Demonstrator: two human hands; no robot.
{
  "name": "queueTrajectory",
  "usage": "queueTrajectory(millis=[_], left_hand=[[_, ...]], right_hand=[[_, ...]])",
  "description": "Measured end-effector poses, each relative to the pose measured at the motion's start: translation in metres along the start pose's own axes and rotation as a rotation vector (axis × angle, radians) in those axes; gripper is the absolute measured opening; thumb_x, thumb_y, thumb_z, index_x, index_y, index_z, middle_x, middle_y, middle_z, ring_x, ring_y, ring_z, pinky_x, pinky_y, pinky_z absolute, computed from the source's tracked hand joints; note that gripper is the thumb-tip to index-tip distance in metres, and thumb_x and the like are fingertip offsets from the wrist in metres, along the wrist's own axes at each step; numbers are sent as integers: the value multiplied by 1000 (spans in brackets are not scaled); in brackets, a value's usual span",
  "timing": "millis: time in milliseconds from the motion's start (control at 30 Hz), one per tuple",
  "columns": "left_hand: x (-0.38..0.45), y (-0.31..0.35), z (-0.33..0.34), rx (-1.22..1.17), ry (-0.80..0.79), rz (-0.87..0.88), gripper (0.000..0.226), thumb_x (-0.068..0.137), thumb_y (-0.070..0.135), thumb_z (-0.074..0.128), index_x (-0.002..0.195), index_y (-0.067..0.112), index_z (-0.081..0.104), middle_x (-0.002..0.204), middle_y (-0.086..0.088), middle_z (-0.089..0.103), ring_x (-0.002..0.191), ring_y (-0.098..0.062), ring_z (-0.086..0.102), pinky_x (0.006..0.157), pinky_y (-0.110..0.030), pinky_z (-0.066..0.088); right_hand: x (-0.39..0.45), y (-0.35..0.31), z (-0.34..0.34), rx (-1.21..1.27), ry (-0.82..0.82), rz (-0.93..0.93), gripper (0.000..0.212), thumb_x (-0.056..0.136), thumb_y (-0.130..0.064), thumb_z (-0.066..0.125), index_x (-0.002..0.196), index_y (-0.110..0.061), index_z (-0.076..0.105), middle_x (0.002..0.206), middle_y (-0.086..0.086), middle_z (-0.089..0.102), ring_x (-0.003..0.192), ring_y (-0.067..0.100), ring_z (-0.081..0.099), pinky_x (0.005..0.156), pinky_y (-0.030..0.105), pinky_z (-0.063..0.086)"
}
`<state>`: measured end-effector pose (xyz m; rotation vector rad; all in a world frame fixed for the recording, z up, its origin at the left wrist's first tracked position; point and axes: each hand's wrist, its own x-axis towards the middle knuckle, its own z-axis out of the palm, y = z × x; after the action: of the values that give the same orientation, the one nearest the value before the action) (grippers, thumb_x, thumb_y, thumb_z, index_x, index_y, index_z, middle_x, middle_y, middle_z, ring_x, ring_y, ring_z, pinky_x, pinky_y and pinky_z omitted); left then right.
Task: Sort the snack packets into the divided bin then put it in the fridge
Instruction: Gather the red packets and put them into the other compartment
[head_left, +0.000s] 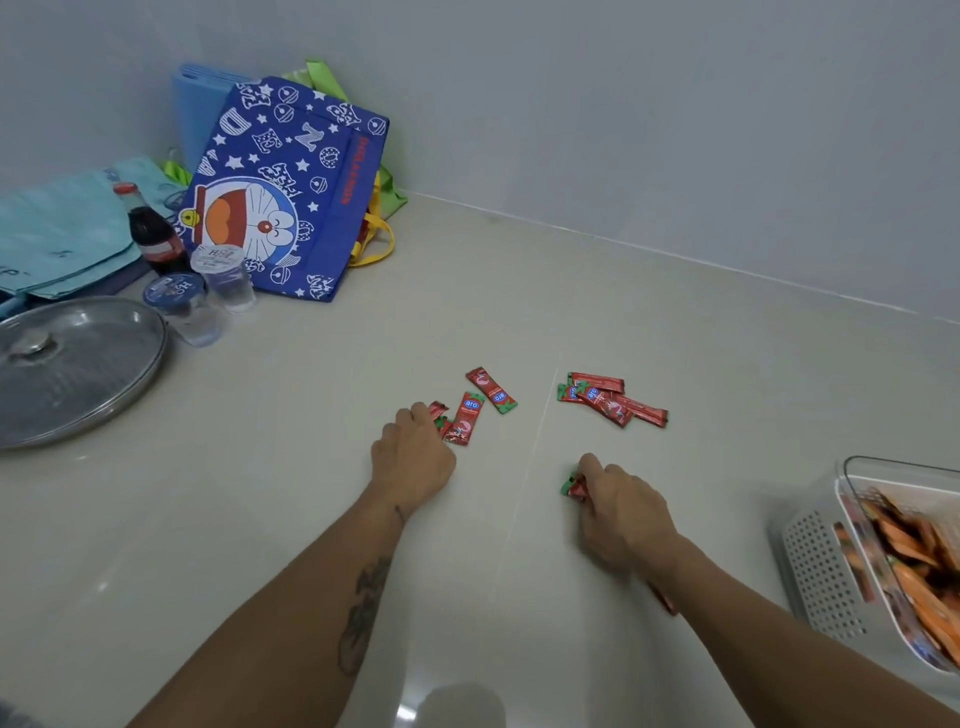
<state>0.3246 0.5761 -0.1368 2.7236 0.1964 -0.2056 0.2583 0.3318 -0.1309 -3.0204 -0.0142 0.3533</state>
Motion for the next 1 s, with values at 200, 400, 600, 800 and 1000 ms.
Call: queueTrajectory(millis=[200,400,600,800,1000], left_hand=[[19,15,17,-15,7,-129,62,87,42,60,130,6,35,129,-13,42,116,-31,47,93,-40,42],[28,14,16,0,73,-142,37,87,22,55,120,7,46,122,-13,55,111,-33,48,91,-40,40],[39,33,12,-88,210,120,36,87,19,62,116,6,46,115,-13,51,97,-33,53,81,-40,40],[38,33,39,155,144,390,32,85,18,51,116,14,47,117,-6,49,98,-27,45,78,-37,32],[37,30,44,115,92,454,45,78,5,54,122,14,47,114,-6,56,96,-27,48,76,-35,30]], right_hand=[[27,-2,-11,131,42,-30,20,92,-23,44,111,-21,37,93,3,53,79,29,57,65,37,44],[48,0,-16,338,87,18,20,95,-21,47,113,-27,38,96,3,61,80,26,60,72,44,52],[71,2,-27,424,28,61,61,94,-18,50,150,-24,25,126,10,61,109,35,59,87,42,48],[89,10,-36,339,205,75,49,87,-8,52,134,-19,44,118,8,60,104,33,58,75,41,47],[110,28,-42,184,166,98,41,90,-14,54,129,-19,44,116,9,49,107,29,49,69,36,36]])
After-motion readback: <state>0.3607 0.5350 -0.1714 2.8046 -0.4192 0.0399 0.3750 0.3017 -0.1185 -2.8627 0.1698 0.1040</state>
